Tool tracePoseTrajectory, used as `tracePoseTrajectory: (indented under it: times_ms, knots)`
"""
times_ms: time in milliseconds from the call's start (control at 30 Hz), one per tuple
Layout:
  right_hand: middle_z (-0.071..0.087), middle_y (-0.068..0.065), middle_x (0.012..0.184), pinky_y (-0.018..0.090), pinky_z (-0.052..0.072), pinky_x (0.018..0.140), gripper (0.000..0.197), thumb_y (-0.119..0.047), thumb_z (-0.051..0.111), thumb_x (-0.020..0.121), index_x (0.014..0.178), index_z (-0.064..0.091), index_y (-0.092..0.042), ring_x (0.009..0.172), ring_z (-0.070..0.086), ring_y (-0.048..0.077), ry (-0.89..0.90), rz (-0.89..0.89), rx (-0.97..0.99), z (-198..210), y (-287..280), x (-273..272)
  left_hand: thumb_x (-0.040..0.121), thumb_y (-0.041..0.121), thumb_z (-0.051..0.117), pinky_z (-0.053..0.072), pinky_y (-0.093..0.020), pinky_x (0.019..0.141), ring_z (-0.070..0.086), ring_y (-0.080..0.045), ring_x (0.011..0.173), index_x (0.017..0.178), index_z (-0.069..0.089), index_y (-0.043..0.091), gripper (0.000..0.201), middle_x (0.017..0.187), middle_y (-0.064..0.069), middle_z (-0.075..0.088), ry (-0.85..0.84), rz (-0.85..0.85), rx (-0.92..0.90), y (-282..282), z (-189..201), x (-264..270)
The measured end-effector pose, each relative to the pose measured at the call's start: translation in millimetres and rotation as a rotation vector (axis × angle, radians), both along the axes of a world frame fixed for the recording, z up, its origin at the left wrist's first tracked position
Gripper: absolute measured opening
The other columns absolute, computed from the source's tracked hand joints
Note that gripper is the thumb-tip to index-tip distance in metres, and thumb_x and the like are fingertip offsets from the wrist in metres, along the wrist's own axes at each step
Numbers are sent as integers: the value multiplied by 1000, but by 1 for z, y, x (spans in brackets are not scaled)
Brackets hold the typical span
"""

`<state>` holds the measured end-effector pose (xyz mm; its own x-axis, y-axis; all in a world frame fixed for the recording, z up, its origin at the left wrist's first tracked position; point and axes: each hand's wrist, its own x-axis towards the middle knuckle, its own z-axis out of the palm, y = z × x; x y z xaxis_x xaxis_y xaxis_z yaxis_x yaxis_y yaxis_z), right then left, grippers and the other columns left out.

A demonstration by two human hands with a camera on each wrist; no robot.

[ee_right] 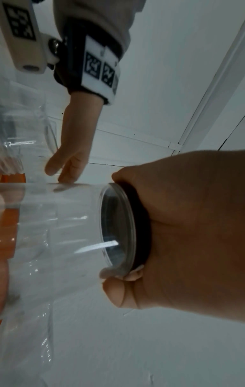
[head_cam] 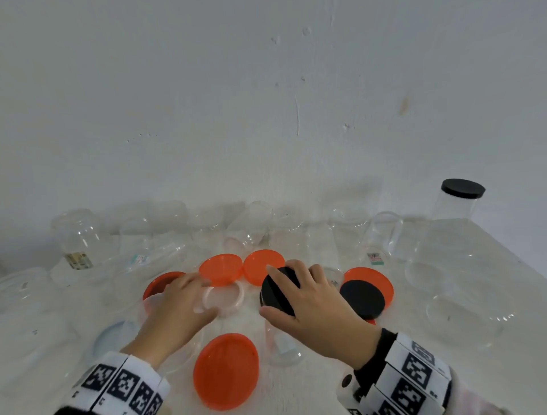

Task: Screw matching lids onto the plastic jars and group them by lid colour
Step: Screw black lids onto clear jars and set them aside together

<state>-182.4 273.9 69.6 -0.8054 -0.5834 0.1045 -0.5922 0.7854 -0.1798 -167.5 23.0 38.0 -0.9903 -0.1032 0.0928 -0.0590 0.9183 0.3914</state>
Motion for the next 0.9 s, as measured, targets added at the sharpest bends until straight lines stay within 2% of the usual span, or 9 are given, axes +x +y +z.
tracePoseTrajectory:
  times_ms: [133, 233, 333, 400, 500, 600, 733, 833, 900]
  knots:
    - [10, -12, 142, 35, 40, 99, 76, -69, 35, 88, 150, 5, -37, 118, 29, 25, -85, 58, -64, 5, 17, 10, 86, 57, 55, 30, -37, 111, 36, -12, 134, 140, 40, 31, 61, 148, 9, 36, -104, 169, -201, -29, -9, 3]
    - [19, -25, 132, 27, 41, 99, 74, -67, 53, 80, 143, 20, -49, 119, 33, 10, -165, 108, -176, 21, 38, 18, 87, 60, 50, 29, -44, 112, 34, -14, 136, 140, 38, 33, 61, 149, 9, 34, -108, 209, -193, -32, -14, 3]
    - [27, -36, 122, 14, 41, 91, 70, -68, 58, 68, 131, 30, -60, 113, 42, -4, -184, 107, -301, 47, 67, 24, 86, 59, 51, 32, -42, 109, 38, -14, 132, 134, 42, 35, 54, 145, 11, 39, -83, 230, -197, -28, -17, 3]
    - [34, -33, 121, 8, 37, 89, 64, -66, 61, 63, 123, 38, -63, 113, 47, -5, -131, 68, -431, 67, 90, 26, 87, 54, 54, 33, -42, 106, 41, -14, 128, 128, 47, 37, 45, 139, 12, 45, -36, 252, -175, -26, -19, 5]
    - [43, -30, 114, 3, 35, 86, 63, -63, 66, 62, 122, 48, -56, 110, 48, -5, 113, -45, -596, 95, 131, 20, 86, 47, 58, 36, -42, 102, 46, -15, 124, 120, 52, 38, 35, 132, 12, 51, 31, 276, -163, -23, -19, 9]
    - [43, -26, 110, 20, 41, 88, 74, -57, 83, 59, 124, 49, -51, 96, 45, -4, 347, -251, -704, 111, 175, 1, 86, 45, 59, 37, -43, 102, 48, -16, 123, 119, 54, 37, 34, 130, 11, 53, 39, 280, -205, -19, -18, 10]
    - [38, 2, 135, 25, 31, 98, 74, -29, 84, 70, 134, 47, -32, 108, 35, -3, 473, -574, -744, 113, 227, -36, 85, 45, 60, 34, -43, 104, 45, -16, 125, 118, 53, 39, 34, 131, 12, 51, 20, 305, -206, -13, -15, 12]
    - [32, 8, 140, 41, 34, 104, 74, -19, 82, 72, 136, 45, -27, 126, 37, 30, 415, -734, -704, 101, 250, -64, 85, 44, 61, 35, -41, 102, 44, -15, 125, 118, 53, 40, 34, 131, 12, 50, -8, 312, -209, -11, -12, 12]
    - [32, 9, 138, 48, 33, 104, 74, -16, 81, 73, 137, 46, -23, 127, 33, 39, 347, -800, -639, 92, 261, -82, 84, 41, 63, 36, -40, 102, 45, -17, 124, 117, 55, 38, 35, 130, 11, 52, -24, 313, -194, -10, -9, 13]
